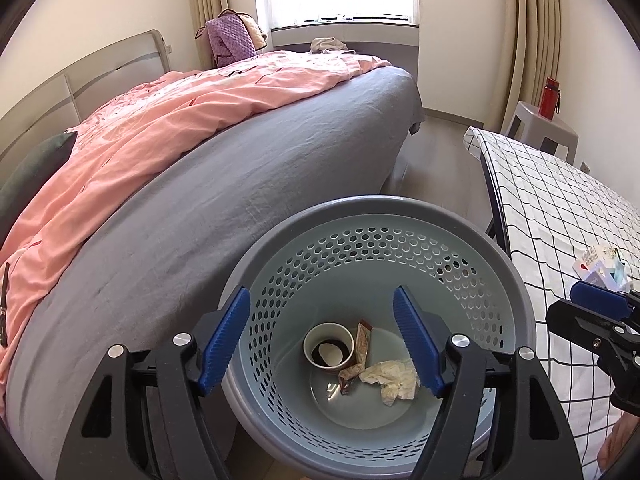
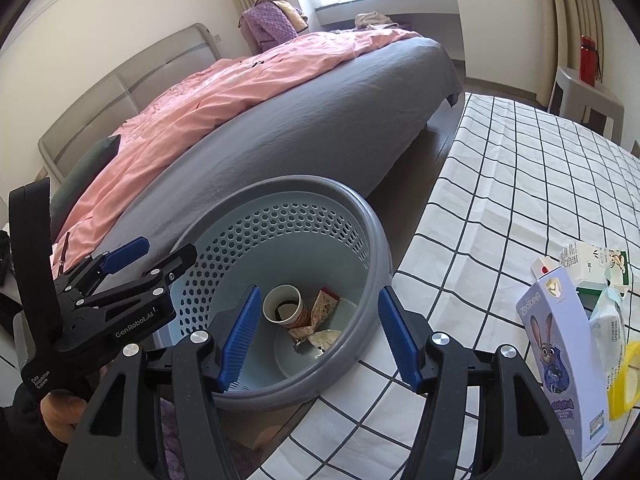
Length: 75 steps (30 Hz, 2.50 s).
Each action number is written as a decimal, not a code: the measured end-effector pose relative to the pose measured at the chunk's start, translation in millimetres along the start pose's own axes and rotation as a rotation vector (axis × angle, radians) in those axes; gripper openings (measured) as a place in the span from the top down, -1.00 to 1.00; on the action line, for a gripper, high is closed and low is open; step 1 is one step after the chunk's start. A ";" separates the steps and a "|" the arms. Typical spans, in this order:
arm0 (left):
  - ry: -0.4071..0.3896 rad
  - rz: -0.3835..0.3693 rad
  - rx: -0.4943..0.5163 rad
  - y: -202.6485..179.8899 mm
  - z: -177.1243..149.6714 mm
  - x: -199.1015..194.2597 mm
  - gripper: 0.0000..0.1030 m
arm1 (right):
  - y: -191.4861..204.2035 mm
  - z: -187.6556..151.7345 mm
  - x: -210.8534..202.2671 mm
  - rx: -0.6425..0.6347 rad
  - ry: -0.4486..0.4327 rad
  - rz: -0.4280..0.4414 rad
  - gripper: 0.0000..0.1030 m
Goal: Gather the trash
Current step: 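Move both grippers back toward the purple box and yellow container, then reach the left gripper to the purple box and close on it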
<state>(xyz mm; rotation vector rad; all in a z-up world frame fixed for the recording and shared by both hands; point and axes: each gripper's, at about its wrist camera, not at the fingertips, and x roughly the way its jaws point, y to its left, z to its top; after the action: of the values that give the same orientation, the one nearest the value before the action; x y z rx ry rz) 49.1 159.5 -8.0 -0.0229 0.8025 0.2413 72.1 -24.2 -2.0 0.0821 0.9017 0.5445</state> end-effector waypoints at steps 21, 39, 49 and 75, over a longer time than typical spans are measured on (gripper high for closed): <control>-0.050 -0.107 0.062 -44.1 -5.0 -25.8 -0.50 | -39.4 -42.2 -53.2 0.111 -0.048 -0.109 -0.58; -0.036 -0.269 0.240 -142.1 -40.5 -49.6 -0.50 | -125.9 -81.9 -139.0 0.252 -0.105 -0.306 -0.65; -0.026 -0.279 0.257 -168.9 -50.5 -50.5 -0.50 | -175.7 -94.3 -135.5 0.268 -0.047 -0.411 -0.65; 0.009 -0.273 0.230 -176.2 -45.7 -36.2 -0.50 | -161.8 -86.6 -89.9 0.138 0.029 -0.432 -0.65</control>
<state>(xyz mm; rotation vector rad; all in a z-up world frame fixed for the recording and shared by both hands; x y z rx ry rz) 31.7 -24.3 -26.5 0.0825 0.8222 -0.1095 28.6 -220.6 -38.4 0.0027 0.9512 0.0811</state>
